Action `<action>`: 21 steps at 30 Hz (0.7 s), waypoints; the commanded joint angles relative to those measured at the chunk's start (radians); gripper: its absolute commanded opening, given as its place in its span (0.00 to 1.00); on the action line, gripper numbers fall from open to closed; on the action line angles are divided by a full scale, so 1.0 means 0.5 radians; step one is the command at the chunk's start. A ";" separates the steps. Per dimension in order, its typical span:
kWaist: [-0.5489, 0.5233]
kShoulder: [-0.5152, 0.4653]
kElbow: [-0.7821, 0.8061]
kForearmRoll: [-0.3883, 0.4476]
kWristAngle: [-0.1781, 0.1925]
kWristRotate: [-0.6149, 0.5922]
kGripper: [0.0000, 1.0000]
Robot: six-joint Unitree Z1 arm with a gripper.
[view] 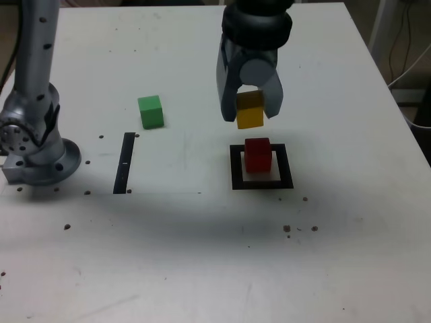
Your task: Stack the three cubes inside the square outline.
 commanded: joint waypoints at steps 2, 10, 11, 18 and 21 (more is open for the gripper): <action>-0.003 0.041 -0.006 -0.004 -0.005 0.001 0.14; -0.051 0.075 -0.020 -0.012 -0.048 0.003 0.14; -0.058 0.082 -0.025 -0.012 -0.054 0.005 0.14; -0.084 0.119 -0.047 0.000 -0.084 0.019 0.15; -0.085 0.134 -0.050 -0.004 -0.086 0.024 0.15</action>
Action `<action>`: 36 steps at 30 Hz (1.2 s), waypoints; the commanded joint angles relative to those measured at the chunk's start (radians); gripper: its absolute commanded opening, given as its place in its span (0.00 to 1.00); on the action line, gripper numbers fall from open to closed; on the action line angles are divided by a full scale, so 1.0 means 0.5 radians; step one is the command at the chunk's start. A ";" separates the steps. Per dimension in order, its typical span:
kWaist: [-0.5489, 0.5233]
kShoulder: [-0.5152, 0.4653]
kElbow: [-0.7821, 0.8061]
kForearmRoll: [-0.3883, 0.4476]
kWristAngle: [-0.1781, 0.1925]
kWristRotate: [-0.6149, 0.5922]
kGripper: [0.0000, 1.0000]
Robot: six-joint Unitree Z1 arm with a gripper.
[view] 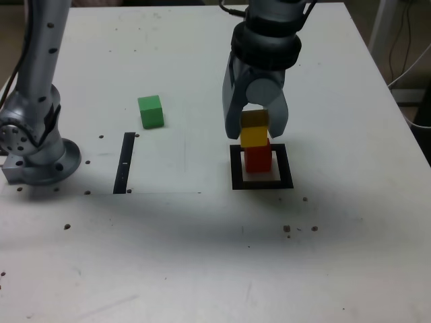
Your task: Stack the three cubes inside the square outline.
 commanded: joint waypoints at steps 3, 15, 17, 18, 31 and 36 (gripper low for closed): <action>-0.001 0.032 -0.013 -0.006 0.003 0.011 0.15; 0.020 0.062 -0.021 -0.024 0.009 0.022 0.15; 0.024 0.068 -0.022 -0.031 0.015 0.028 0.15; 0.026 0.071 -0.021 -0.034 0.018 0.031 0.15; 0.039 0.110 -0.019 -0.026 0.010 0.037 0.15; 0.039 0.122 -0.022 -0.029 -0.005 0.037 0.15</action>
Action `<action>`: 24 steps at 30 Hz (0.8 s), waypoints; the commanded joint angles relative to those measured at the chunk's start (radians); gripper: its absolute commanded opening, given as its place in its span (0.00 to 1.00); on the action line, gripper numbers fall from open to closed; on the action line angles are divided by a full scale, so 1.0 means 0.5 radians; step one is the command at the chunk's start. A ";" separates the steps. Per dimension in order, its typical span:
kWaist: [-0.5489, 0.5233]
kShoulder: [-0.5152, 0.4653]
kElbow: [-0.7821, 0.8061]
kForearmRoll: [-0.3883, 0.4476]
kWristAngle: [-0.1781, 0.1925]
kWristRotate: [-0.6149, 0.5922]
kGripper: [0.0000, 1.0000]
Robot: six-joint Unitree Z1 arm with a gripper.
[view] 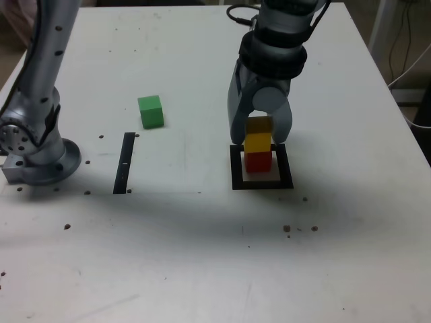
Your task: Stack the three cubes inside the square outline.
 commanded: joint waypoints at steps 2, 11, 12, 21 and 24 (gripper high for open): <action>0.004 0.018 -0.003 0.004 -0.006 0.004 0.17; 0.004 0.019 -0.002 0.006 -0.001 0.006 0.32; 0.004 0.019 0.000 0.006 0.001 0.008 0.35; 0.005 0.018 0.009 -0.001 0.007 0.053 0.82; 0.005 0.015 0.022 0.000 0.010 0.042 0.93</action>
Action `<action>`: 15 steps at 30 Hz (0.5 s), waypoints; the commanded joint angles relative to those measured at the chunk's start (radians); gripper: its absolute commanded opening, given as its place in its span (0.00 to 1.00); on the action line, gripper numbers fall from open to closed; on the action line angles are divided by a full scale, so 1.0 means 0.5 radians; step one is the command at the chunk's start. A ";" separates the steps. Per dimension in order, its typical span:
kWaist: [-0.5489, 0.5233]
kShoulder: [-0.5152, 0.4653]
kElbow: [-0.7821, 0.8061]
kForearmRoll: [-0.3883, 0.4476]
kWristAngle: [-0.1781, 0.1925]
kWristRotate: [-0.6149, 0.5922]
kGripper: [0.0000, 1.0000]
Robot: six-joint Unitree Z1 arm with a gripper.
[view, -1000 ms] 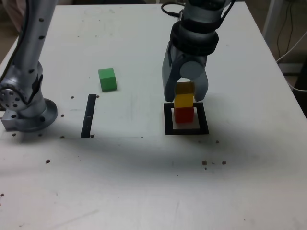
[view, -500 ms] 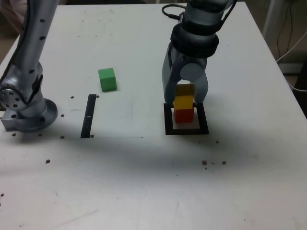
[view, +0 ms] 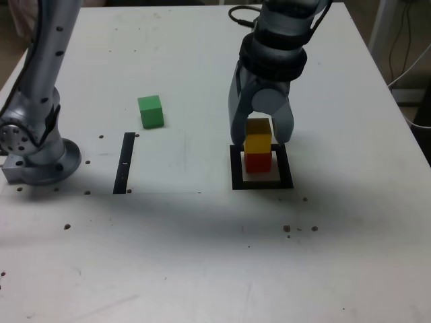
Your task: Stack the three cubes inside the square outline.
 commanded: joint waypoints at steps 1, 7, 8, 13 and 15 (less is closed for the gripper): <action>0.005 0.004 0.018 0.006 0.008 -0.016 0.95; 0.006 -0.004 0.020 0.029 0.028 -0.054 0.99; 0.006 -0.005 0.018 0.030 0.029 -0.056 0.99; 0.007 -0.049 0.016 0.030 0.028 -0.070 0.99; 0.007 -0.097 0.034 0.030 0.031 -0.075 0.99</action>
